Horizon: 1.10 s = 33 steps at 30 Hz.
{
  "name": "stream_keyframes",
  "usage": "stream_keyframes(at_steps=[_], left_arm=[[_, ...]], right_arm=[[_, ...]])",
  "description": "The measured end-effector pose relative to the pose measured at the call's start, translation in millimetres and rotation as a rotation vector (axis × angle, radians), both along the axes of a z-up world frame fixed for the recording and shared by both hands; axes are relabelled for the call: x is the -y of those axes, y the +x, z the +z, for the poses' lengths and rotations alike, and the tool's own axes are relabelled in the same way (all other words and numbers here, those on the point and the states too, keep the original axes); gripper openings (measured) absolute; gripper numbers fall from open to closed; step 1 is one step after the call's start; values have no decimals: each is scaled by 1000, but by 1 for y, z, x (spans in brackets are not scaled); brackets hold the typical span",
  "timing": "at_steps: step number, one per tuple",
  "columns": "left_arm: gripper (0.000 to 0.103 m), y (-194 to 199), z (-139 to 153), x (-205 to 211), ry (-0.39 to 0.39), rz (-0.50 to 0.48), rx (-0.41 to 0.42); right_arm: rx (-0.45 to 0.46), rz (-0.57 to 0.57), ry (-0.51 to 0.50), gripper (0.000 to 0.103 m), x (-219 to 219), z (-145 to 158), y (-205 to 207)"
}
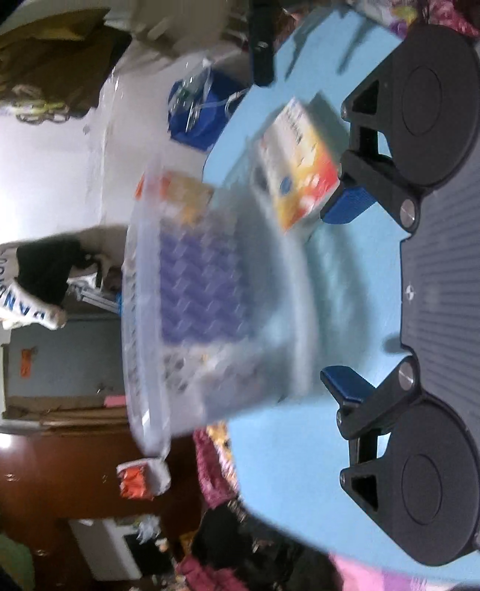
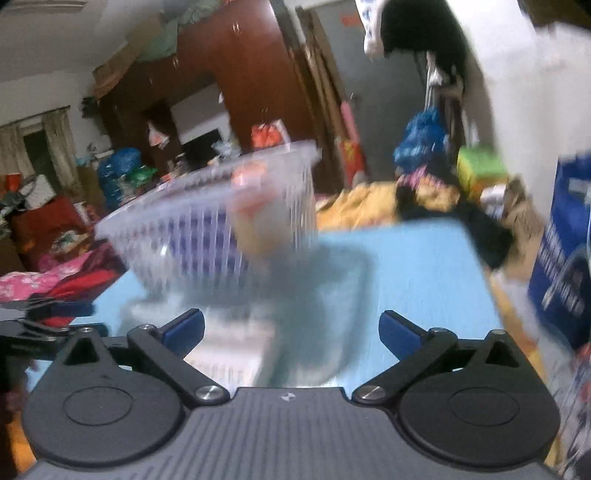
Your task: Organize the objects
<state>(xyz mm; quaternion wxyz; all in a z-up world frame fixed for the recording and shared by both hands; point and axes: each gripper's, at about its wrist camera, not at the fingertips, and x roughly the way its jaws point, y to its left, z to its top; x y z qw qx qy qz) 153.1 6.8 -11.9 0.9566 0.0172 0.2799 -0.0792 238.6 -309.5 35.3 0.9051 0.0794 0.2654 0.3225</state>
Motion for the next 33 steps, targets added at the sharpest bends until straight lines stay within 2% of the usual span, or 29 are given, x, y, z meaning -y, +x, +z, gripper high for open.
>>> stream_keyframes(at_steps=[6,10,12,14,17,18,20,22,24,29,33], left_arm=[[87,7,-15,32,4,-80,-23],[87,7,-23,49,44,-112,-9],[86,9,-26,52,44,-114,-18],[84,9,-26,53,29,-123,-14],[78,12,-25,55,5,-120,-17],[75,12,-25,57,2,-117,-15],[60,12,-26,63,15,-128,-3],[52,8,-28,69,26,-141,21],[51,5,-29,72,45,-145,39],[50,2,-30,62,-9,-154,52],[49,-5,-29,64,2,-153,92]], right_arm=[[32,107,-67,103,-20,-7,0],[34,135,-75,101,-31,-14,-4],[37,143,-96,96,-32,-20,-12],[34,162,-110,84,-32,-25,-19],[48,174,-122,79,-34,-25,-22],[49,182,-131,77,-35,-25,-22],[56,196,-137,69,-37,-25,-22],[61,216,-137,66,-38,-26,-23],[73,213,-146,63,-39,-26,-26],[121,197,-144,53,-37,-24,-34],[172,166,-198,43,-44,-23,-41]])
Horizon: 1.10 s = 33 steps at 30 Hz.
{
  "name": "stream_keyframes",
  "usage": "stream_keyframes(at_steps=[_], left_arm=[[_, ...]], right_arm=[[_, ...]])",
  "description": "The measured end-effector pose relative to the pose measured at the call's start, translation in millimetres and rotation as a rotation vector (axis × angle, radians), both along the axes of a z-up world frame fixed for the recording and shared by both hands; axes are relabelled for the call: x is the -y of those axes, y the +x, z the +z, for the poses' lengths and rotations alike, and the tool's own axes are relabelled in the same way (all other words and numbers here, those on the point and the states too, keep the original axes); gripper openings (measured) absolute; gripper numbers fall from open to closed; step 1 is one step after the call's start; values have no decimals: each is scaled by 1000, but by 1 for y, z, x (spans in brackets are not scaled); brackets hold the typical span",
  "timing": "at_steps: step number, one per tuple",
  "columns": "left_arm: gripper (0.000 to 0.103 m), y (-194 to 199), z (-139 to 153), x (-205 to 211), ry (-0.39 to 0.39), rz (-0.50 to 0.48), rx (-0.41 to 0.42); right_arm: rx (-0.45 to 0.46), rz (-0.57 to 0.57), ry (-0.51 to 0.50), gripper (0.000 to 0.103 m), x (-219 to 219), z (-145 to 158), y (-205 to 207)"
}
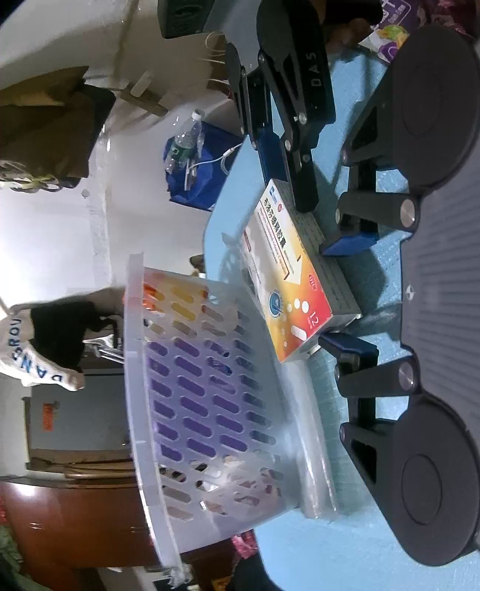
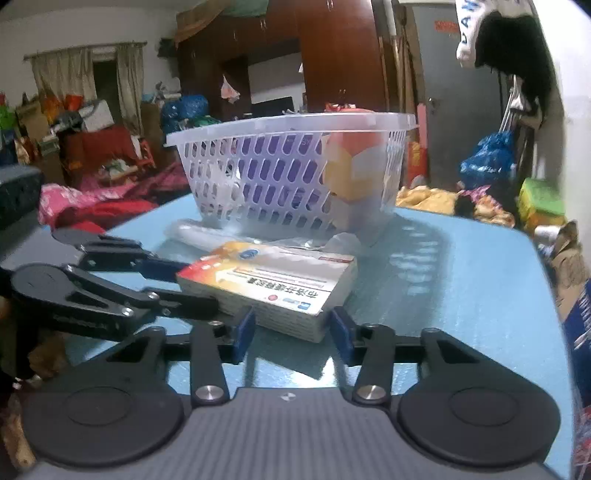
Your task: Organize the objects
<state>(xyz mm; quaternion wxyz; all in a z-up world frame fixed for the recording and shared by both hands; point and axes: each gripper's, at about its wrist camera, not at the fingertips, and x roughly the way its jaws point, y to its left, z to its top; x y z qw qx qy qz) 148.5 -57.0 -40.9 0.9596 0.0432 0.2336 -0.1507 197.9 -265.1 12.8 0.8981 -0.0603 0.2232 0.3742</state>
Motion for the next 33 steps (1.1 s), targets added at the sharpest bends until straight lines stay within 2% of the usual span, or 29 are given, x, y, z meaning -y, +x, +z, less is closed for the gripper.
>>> stream_keyframes(at_steps=[11,22,25,33], left_arm=[[48,-16,4,-16,-37,-10,65],[47,-39,11,-29,-27,-22,133],[47,-48,19,-35,-43,-20,158],[47,-77,56,-46,-47,-9,296]], right_arm=[[41,6,13,38,-7,-1,-15],[86,27,22,36,-18,9,-34],[116,32,24,36,-22,16,-41],[224,57,37,36,-34,51,-63]])
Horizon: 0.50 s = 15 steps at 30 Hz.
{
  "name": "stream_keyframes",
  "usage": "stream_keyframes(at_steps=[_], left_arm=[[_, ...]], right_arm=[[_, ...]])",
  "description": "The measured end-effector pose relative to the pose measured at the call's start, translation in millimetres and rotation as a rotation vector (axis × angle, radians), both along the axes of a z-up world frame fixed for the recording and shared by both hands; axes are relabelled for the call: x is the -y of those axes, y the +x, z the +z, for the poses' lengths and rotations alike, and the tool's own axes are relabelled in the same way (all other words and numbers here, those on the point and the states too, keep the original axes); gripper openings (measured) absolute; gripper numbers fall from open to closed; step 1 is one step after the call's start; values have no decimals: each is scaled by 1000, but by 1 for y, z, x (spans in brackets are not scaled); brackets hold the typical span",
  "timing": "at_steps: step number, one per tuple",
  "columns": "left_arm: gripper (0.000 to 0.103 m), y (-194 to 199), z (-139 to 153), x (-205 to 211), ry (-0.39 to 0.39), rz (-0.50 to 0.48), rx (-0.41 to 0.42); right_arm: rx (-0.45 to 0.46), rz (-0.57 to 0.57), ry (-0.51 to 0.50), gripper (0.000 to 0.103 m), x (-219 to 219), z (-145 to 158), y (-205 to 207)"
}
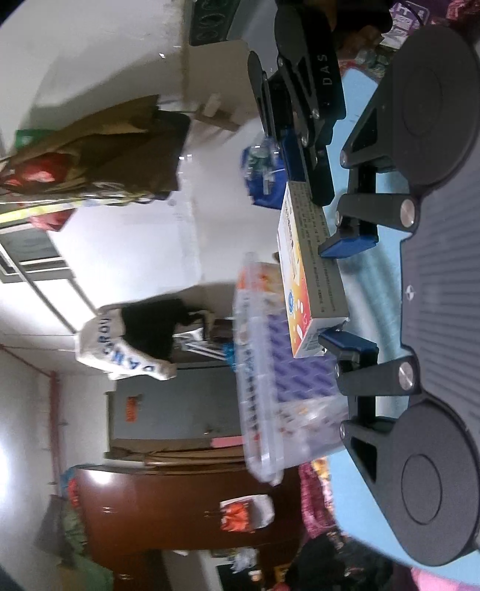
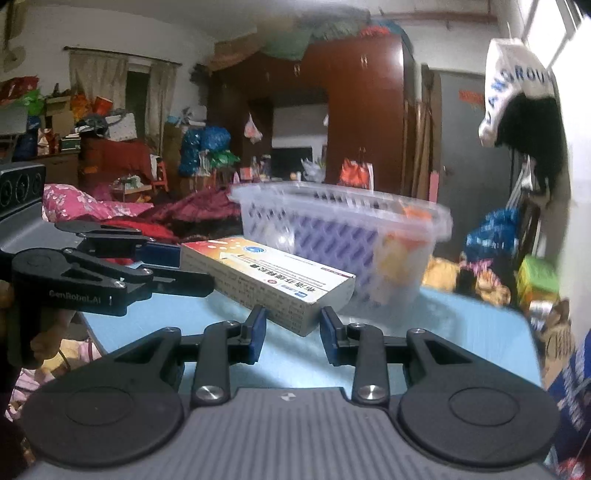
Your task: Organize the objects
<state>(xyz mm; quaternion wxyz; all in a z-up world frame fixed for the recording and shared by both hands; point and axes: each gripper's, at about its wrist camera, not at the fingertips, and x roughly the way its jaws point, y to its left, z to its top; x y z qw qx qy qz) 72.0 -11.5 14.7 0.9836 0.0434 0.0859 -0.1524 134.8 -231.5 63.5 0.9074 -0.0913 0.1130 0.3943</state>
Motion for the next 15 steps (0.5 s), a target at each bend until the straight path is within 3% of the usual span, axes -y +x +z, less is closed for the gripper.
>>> stream_keyframes(at_steps=[7,11,15], left_arm=[[47,13,52,-6,43,30,126],[47,49,82,-14,51,42,126],[47,93,92,-18,74,66,103]], right_arm=[[72,7,-9,36,-19,47,18],[82,0,-5,36,-31,73,49],[69,-31,-19,36,-47,82,86]])
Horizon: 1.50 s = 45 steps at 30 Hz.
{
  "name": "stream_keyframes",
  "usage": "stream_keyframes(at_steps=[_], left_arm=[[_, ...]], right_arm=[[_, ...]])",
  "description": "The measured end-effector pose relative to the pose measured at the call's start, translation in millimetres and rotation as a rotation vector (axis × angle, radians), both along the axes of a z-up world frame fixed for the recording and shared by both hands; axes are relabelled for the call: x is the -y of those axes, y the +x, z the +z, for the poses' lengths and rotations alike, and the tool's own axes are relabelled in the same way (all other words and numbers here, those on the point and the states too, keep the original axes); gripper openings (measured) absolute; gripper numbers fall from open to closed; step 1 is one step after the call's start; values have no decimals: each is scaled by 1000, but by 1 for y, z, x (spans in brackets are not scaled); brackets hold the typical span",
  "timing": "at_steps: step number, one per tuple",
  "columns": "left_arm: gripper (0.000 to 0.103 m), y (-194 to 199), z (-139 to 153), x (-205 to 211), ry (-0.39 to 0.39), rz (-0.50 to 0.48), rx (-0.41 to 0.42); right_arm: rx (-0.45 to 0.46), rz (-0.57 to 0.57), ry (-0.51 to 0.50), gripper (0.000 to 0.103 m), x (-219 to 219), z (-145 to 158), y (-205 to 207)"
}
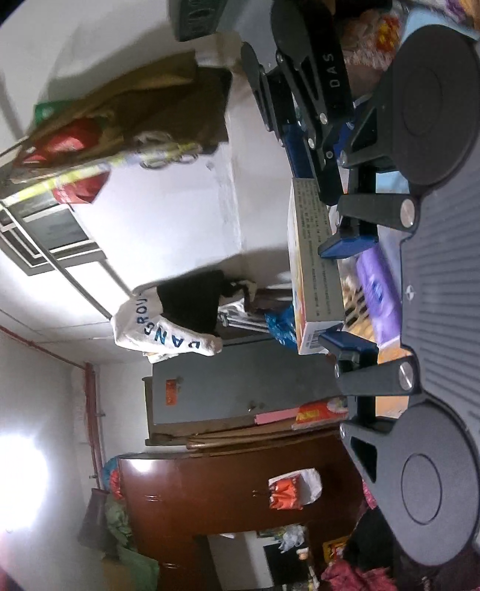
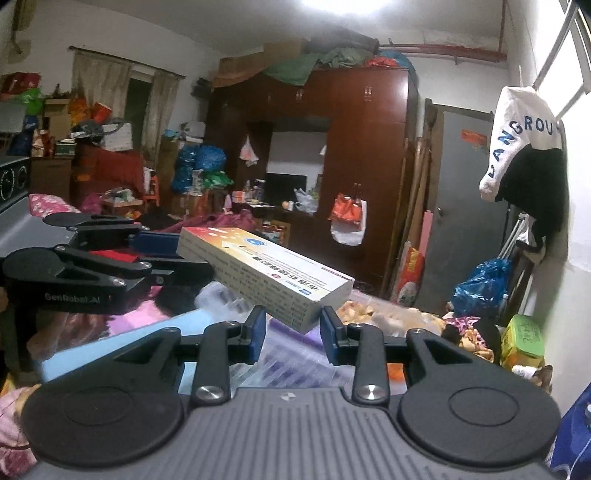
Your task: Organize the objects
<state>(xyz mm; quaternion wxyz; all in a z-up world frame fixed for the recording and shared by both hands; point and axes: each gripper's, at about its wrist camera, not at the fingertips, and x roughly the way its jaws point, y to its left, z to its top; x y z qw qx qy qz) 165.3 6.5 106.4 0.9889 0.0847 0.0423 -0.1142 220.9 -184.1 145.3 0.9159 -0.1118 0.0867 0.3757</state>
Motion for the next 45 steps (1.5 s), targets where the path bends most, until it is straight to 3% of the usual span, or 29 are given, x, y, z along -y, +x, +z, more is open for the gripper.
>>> stream_keyframes(at_steps=[7,11,14,16,18,19,20,22,23,28,30,36,40,45], left_arm=[[48,68,-8,-14,-7,47,-132],[53,98,-17,-30,-75,100,-211],[54,118,-32,-35,-61,153,-292],[53,121,-36,-36,-50,203,-322],[56,103,-32,-40,-67,188,-287],[62,92,-28,-42,-70,179,-271],[71,78,-24,-43,-75,179,-254],[82,48,-19,-47,-77,161,-232],[82,36,-17,-46,-77,157,-235],[84,-15,-32,-54,-94,144,-289],[85,-10,-48,-57,-104,151,-379],[84,29,-98,-81,-243,147,-580],[83,38,-110,-92,-280,145,-616],[83,44,-117,-86,-274,139,-630]], right_arm=[[-86,-53,-47,36,-29,-13,63],[-100,-81,-90,36,-45,-20,78],[-110,-93,-114,36,-58,-28,87],[-134,-119,-145,36,-64,-35,92],[-116,-139,-141,41,-58,-33,80],[-116,-136,-112,56,-47,-31,72],[-115,-136,-74,78,-35,-27,65],[-104,-153,8,100,-5,-21,45],[-103,-148,33,103,6,-19,37],[-137,-127,69,103,61,-31,-2],[-202,-147,78,103,73,-47,-2],[-456,-219,74,103,73,-93,45],[-591,-224,103,103,75,-112,63],[-582,-194,100,102,70,-116,65]])
